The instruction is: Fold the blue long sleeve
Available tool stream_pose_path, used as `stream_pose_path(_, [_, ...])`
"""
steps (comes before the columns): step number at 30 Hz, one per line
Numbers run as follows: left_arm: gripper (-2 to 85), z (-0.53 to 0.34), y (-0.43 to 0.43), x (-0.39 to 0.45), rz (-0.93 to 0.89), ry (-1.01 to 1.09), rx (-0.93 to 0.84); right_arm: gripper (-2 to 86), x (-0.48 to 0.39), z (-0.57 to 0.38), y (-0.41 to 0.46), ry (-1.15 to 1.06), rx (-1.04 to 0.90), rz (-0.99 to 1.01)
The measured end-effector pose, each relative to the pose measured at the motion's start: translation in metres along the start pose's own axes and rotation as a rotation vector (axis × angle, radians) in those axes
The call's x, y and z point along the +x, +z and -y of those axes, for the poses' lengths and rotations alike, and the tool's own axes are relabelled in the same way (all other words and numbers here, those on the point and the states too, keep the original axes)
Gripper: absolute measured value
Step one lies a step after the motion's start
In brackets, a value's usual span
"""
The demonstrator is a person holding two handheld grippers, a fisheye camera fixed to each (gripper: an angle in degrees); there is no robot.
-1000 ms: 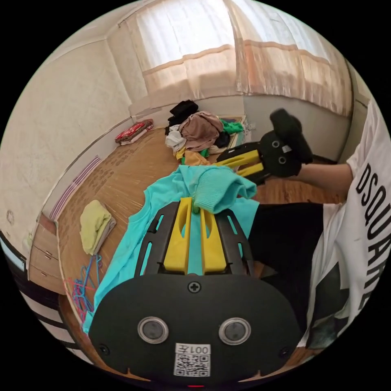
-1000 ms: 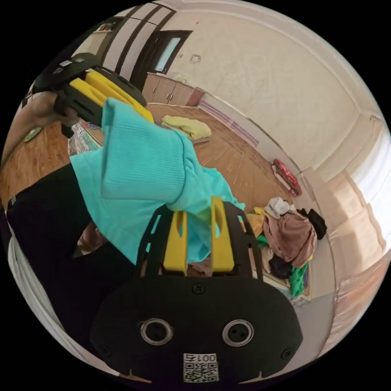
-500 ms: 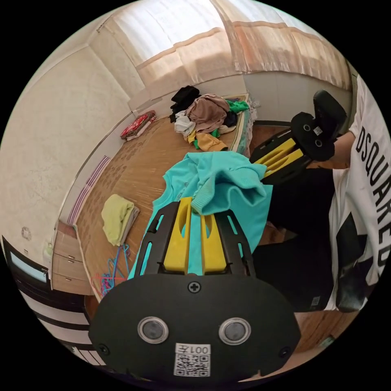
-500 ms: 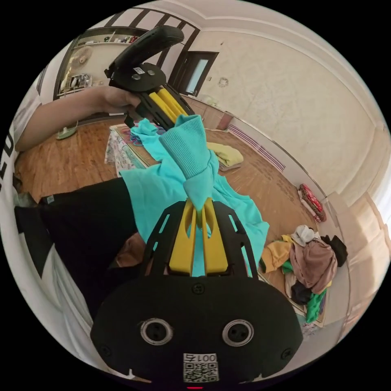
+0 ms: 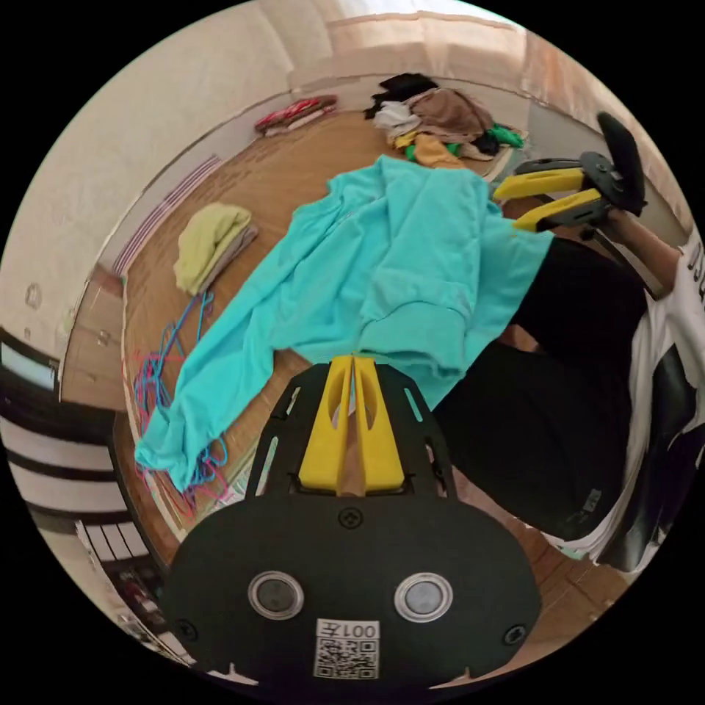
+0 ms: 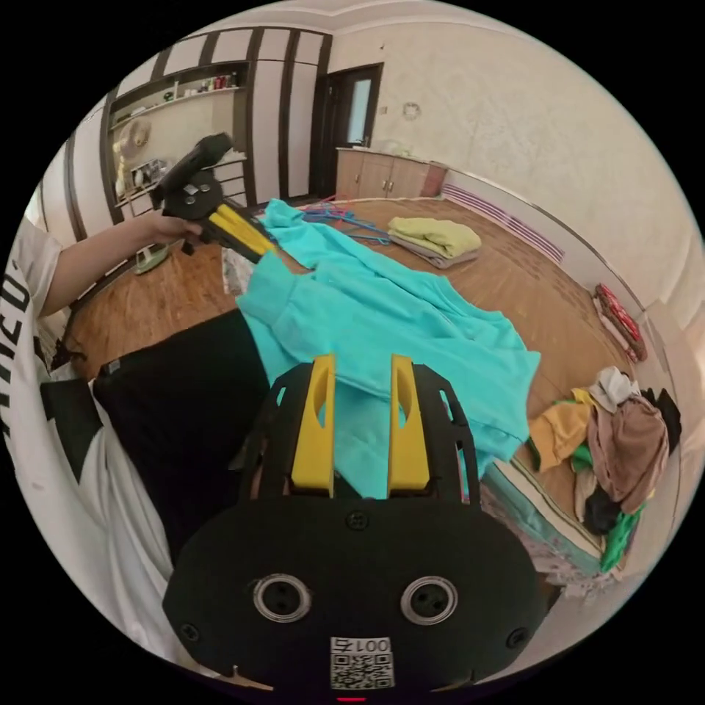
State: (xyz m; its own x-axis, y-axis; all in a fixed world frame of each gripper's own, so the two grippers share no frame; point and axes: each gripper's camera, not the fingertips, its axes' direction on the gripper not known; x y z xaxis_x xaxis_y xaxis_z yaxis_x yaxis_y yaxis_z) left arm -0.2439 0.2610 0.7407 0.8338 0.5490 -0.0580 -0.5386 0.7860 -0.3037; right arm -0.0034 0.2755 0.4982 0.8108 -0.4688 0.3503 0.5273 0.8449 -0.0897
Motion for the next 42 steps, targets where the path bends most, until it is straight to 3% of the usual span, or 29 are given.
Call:
stream_pose_path(4, [-0.8,-0.005,-0.009,-0.009,-0.124,-0.095,0.037,10.7,0.058,-0.009,0.011,0.073,-0.107,-0.149])
stream_pose_path(7, [-0.5,0.01,-0.028,0.009,-0.116,-0.061,0.08,11.7,0.087,-0.01,0.032,0.0,-0.198,-0.265])
stream_pose_path(13, [4.7,0.045,-0.052,0.037,-0.19,0.036,0.096,12.5,0.113,0.0,0.078,-0.205,-0.361,-0.237])
stream_pose_path(18, [7.4,0.064,-0.045,0.06,-0.214,0.083,0.028,5.4,0.124,0.006,0.083,-0.211,-0.346,-0.176])
stream_pose_path(24, [9.5,0.087,-0.029,0.085,-0.168,0.047,-0.059,2.3,0.115,-0.015,0.062,-0.086,-0.265,-0.297])
stream_pose_path(31, [1.1,0.1,-0.03,0.101,-0.064,0.009,-0.068,1.6,0.111,-0.048,0.042,0.106,-0.205,-0.292])
stream_pose_path(42, [-0.9,0.074,-0.117,0.032,0.002,-0.102,0.123,1.4,0.175,-0.048,0.001,0.212,-0.078,-0.202])
